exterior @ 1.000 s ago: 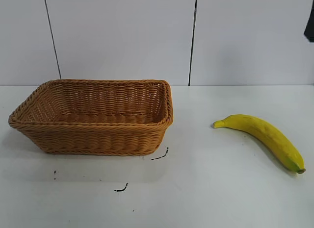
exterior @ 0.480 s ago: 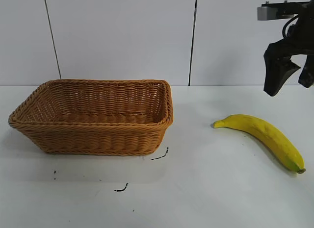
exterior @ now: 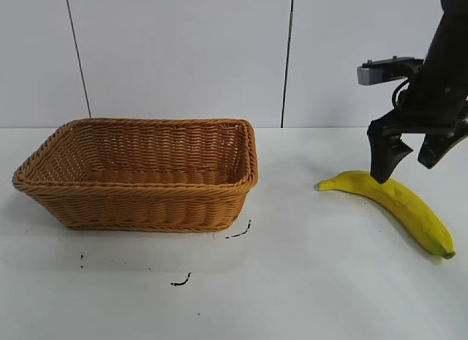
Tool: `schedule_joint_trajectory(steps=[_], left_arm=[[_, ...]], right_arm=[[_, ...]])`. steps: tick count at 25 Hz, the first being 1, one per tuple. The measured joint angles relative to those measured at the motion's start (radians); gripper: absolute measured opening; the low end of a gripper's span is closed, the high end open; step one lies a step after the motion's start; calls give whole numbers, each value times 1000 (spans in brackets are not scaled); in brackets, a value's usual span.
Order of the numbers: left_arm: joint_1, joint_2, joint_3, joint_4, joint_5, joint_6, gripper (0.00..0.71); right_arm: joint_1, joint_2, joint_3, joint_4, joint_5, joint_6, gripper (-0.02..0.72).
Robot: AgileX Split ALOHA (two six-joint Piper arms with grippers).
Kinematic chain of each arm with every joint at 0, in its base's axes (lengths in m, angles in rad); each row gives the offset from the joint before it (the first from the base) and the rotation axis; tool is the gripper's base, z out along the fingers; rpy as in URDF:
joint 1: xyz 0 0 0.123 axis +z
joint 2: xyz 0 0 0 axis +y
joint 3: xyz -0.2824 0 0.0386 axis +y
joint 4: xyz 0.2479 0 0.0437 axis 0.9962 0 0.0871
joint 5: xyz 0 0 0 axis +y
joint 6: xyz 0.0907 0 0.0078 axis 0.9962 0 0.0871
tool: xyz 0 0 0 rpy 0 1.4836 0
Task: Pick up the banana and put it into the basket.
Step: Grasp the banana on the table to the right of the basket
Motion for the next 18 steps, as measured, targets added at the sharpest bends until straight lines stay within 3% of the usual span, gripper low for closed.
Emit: schedule_joint_trajectory(steps=[3,6,8,10,18], left_arm=[[0,0,0,0,0,0,695],[0,0,0,0,0,0,695],[0,0,0,0,0,0,695],[0,0,0,0,0,0,695],[0,0,0,0,0,0,695]], right_arm=[[0,7,0,0,-15,0,630],[0,10,0,0,-16,0,580],[0,10,0,-1,-16,0,489],[0,10,0,-8,-15,2,308],[0,-35,-51,-20,77,-6,314]])
